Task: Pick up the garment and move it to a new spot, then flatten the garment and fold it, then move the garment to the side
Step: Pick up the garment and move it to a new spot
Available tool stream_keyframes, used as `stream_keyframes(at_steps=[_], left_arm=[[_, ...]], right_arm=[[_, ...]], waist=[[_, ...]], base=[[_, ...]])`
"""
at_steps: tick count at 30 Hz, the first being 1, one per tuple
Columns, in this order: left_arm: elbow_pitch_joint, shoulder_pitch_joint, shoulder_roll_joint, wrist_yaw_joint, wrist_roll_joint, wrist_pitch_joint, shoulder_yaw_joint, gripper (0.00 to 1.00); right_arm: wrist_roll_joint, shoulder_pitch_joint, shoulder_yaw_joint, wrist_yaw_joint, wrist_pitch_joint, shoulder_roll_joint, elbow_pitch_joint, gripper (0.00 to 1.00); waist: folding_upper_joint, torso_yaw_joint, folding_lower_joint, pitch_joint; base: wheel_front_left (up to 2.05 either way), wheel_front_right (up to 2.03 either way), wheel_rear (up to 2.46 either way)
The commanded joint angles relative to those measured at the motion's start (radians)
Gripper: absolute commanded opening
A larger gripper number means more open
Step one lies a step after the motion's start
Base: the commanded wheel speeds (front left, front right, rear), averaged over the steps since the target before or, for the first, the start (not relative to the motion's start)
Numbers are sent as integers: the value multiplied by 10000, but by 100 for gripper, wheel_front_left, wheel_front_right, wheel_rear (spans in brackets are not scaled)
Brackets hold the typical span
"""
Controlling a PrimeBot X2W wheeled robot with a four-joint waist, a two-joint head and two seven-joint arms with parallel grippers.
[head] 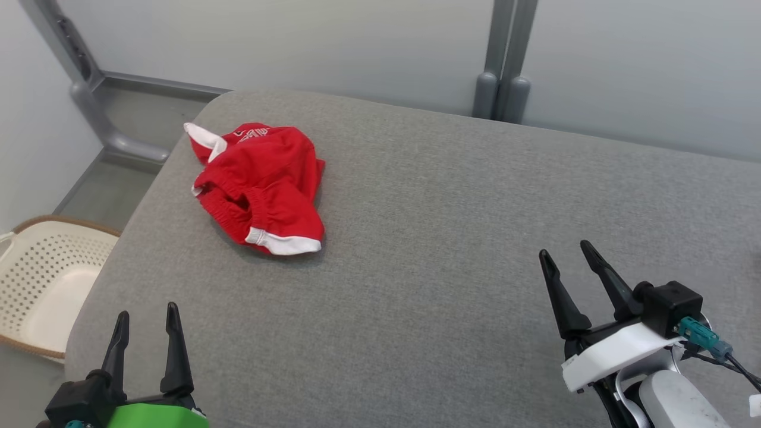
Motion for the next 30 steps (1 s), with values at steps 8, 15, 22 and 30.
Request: stream_keyframes(at_steps=[8, 15, 22, 30], left_arm=[[-159, 82, 20, 39, -197, -22, 50, 100], [-504, -1115, 339, 20, -924, 1745, -70, 100], [-89, -3089, 1252, -112, -2296, 4549, -173, 100], [1781, -5308, 2277, -164, -3862, 6697, -231, 100]], right_arm=[[112, -296, 245, 2, -25, -73, 106, 100], [78, -566, 319, 2, -25, -227, 40, 100], [-179, -1176, 209, 2, -25, -361, -381, 100], [-520, -1841, 61, 2, -25, -338, -1198, 100]], waist=[[0, 1269, 1, 325], [0, 972, 1, 696], [0, 84, 1, 1499], [0, -1019, 1, 2407]], base=[[0, 0, 0], [0, 0, 0], [0, 0, 0], [0, 0, 0]])
